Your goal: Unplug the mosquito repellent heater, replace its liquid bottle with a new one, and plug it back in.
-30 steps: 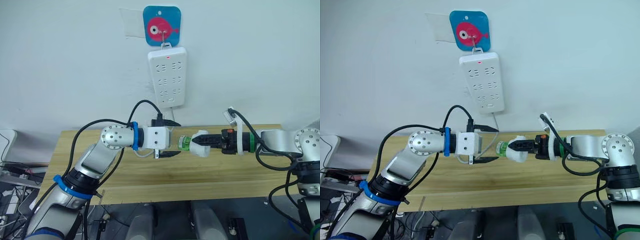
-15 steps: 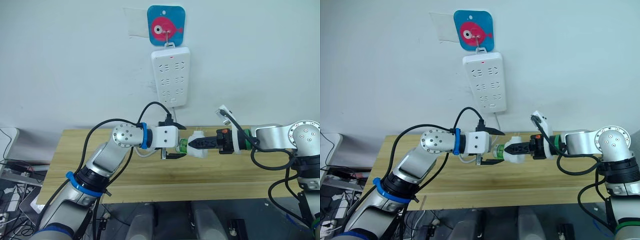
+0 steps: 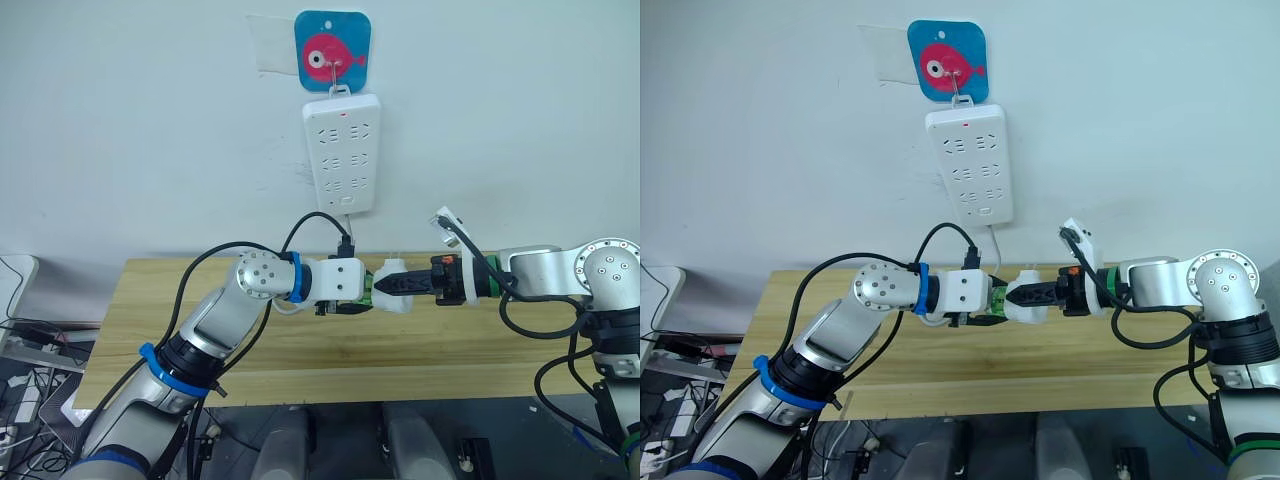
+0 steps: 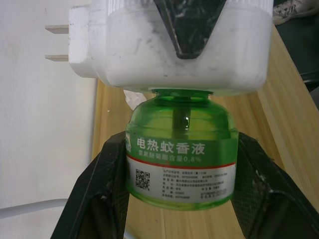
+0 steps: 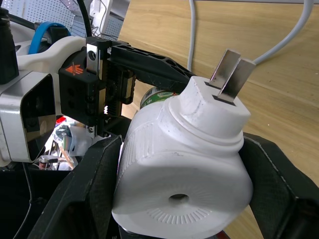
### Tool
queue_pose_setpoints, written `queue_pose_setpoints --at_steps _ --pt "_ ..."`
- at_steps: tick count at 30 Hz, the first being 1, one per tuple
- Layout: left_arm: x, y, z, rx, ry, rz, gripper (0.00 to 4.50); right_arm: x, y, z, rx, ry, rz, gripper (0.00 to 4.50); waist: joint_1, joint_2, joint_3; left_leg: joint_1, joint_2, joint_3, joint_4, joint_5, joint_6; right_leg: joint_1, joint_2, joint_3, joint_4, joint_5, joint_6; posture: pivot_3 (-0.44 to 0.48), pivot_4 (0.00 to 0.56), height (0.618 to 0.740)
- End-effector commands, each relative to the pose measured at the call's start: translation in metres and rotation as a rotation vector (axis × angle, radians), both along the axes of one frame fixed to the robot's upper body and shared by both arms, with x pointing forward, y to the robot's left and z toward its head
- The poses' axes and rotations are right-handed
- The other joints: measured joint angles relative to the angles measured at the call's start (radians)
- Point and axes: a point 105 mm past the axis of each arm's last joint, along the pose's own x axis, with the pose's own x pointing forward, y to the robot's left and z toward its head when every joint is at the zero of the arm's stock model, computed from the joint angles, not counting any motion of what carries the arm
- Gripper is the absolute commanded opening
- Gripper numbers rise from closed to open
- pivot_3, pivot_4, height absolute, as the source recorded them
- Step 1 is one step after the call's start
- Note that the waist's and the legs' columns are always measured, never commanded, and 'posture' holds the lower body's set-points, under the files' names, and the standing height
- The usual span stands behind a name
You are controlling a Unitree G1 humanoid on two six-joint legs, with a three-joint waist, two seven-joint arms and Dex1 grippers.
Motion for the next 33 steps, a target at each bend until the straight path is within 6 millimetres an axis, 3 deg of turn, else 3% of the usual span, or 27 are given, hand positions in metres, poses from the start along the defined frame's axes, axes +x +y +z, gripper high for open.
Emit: queue_pose_setpoints --at_steps 1,2,6,13,16,24,33 --pt "0.001 -0.005 0.011 -0.019 -0.047 -0.013 2.26 -0.013 0.015 0.012 0.026 -0.052 0.106 3.14 0.000 0.000 0.000 0.000 0.000 0.000 0.000 0.000 0.000 0.000 0.000 0.000 0.000 0.000 0.000 -0.031 0.223 0.740" --pt "0.002 -0.004 0.010 -0.020 -0.048 -0.011 2.26 -0.014 0.016 0.014 0.028 -0.059 0.115 3.14 0.000 0.000 0.000 0.000 0.000 0.000 0.000 0.000 0.000 0.000 0.000 0.000 0.000 0.000 0.000 -0.031 0.223 0.740" --pt "0.001 -0.003 0.010 -0.068 -0.032 -0.003 2.26 -0.016 0.013 0.022 0.063 -0.085 0.126 4.47 0.000 0.000 0.000 0.000 0.000 0.000 0.000 0.000 0.000 0.000 0.000 0.000 0.000 0.000 0.000 -0.038 0.221 0.740" --pt "0.004 0.000 0.015 -0.296 0.019 0.073 2.26 -0.028 -0.014 0.038 0.101 -0.189 0.095 4.47 0.005 0.000 0.000 0.000 0.000 0.000 0.000 0.000 0.000 0.000 -0.003 -0.001 -0.001 0.000 0.000 -0.077 0.215 0.740" --pt "0.006 -0.004 0.019 -0.492 0.053 0.143 2.26 -0.030 -0.025 0.043 0.124 -0.305 0.005 4.47 0.009 0.000 0.000 0.000 0.000 0.000 0.000 0.000 0.000 0.000 -0.005 -0.001 -0.001 0.000 0.000 -0.105 0.216 0.740" --pt "0.013 -0.020 0.043 -0.833 0.052 0.262 2.26 -0.027 -0.011 0.049 0.260 -0.532 -0.254 4.47 -0.005 0.000 0.000 0.001 -0.001 0.002 0.001 0.000 0.000 0.001 -0.005 0.000 0.001 0.001 0.002 -0.162 0.214 0.740" --pt "0.009 -0.034 0.045 -0.887 0.066 0.248 2.26 -0.011 0.000 0.052 0.249 -0.722 -0.405 4.47 -0.034 0.000 -0.001 0.002 -0.001 0.003 0.002 0.001 -0.001 0.001 -0.002 0.001 0.001 0.002 0.003 -0.176 0.211 0.740"
